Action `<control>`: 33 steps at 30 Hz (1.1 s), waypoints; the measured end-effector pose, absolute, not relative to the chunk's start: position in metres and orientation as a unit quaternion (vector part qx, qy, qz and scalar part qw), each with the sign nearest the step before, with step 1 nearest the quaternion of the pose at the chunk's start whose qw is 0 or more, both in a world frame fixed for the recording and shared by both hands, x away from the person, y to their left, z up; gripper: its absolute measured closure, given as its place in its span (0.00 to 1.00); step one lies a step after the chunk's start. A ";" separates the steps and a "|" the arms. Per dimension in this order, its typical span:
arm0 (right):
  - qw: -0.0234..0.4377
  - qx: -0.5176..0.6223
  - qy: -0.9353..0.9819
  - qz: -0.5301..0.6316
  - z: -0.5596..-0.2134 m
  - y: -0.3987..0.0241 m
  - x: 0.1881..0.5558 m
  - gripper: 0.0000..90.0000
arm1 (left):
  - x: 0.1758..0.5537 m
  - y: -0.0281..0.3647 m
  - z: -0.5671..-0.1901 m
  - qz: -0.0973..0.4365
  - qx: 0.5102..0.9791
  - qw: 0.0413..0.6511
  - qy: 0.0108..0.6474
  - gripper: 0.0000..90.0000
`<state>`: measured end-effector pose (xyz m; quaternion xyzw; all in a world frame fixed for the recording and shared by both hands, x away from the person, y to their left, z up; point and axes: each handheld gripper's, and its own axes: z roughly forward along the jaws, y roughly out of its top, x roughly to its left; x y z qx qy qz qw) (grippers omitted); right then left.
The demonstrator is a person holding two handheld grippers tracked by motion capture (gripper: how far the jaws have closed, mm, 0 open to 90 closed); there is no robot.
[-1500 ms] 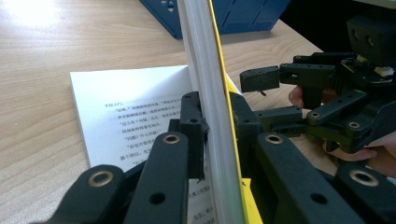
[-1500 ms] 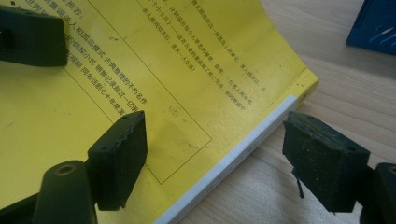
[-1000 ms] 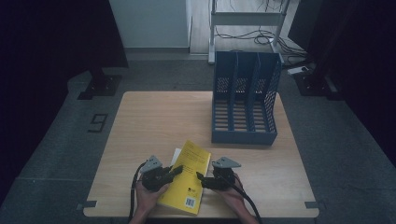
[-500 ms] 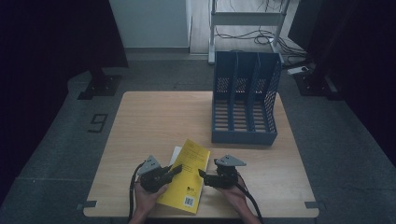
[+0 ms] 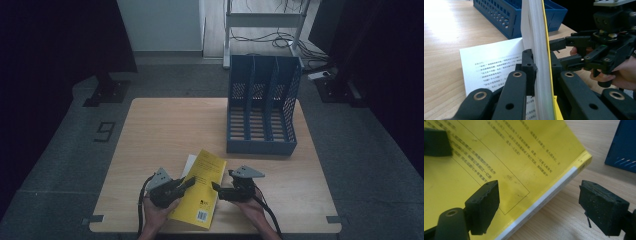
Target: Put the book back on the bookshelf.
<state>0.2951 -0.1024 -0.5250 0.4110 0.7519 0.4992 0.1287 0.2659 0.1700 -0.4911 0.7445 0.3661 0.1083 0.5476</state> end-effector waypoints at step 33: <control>0.063 0.405 0.747 0.523 -0.535 -0.097 0.302 0.11 | 0.262 0.169 -0.486 0.101 0.744 0.560 0.350 0.91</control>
